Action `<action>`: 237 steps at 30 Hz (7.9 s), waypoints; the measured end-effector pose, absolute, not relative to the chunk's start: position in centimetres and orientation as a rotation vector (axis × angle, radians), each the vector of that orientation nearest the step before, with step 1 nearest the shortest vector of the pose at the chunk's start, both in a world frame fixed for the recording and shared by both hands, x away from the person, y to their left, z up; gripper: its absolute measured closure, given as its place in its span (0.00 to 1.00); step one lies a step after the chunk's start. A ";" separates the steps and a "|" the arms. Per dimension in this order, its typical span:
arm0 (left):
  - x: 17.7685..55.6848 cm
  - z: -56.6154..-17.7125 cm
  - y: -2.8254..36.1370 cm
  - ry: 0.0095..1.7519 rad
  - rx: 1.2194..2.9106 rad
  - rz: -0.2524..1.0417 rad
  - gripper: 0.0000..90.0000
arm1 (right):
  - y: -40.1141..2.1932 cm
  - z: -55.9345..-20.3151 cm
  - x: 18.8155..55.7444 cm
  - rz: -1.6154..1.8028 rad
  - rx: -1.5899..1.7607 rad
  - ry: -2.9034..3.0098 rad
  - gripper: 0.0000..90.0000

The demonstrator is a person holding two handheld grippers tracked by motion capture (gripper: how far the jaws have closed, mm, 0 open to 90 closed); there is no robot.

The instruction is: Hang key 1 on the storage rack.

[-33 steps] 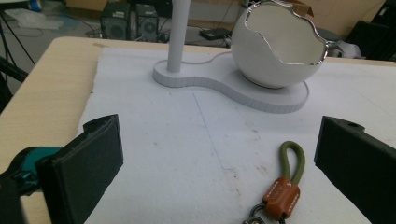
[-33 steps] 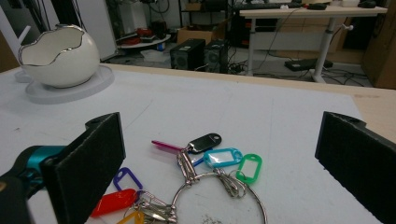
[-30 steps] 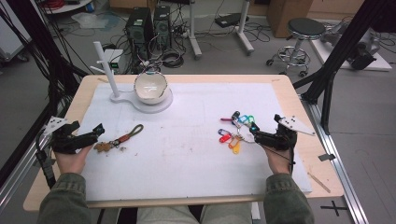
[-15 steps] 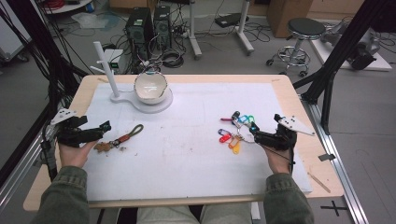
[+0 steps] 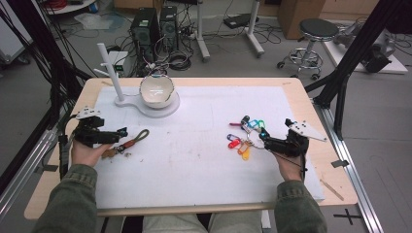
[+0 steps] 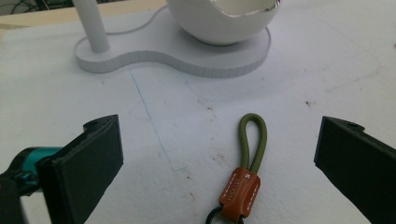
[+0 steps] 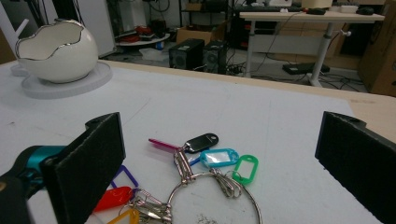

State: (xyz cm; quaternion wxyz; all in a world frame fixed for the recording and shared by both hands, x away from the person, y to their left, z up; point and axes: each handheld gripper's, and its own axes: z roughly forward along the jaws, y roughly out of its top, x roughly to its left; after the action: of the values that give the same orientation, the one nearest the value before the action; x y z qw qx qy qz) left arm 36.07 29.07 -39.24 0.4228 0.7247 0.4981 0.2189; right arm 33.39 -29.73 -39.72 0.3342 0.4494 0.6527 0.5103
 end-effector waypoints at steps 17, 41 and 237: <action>38.1 -40.9 28.0 1.263 1.990 0.417 0.04 | -29.7 -39.8 33.4 1.327 1.160 1.717 0.01; 38.9 -42.5 27.6 1.274 2.144 0.290 0.26 | -29.5 -39.8 33.2 1.291 1.150 1.703 0.01; 44.0 -31.8 34.6 1.437 1.514 0.544 0.02 | -30.0 -40.2 31.7 1.282 1.188 1.725 0.01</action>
State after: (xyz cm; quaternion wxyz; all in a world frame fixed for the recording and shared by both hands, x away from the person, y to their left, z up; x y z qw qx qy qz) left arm 43.98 34.60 -31.76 0.4725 0.6186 0.5870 0.2223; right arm 31.66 -30.01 -40.24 0.3363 0.4556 0.6616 0.4915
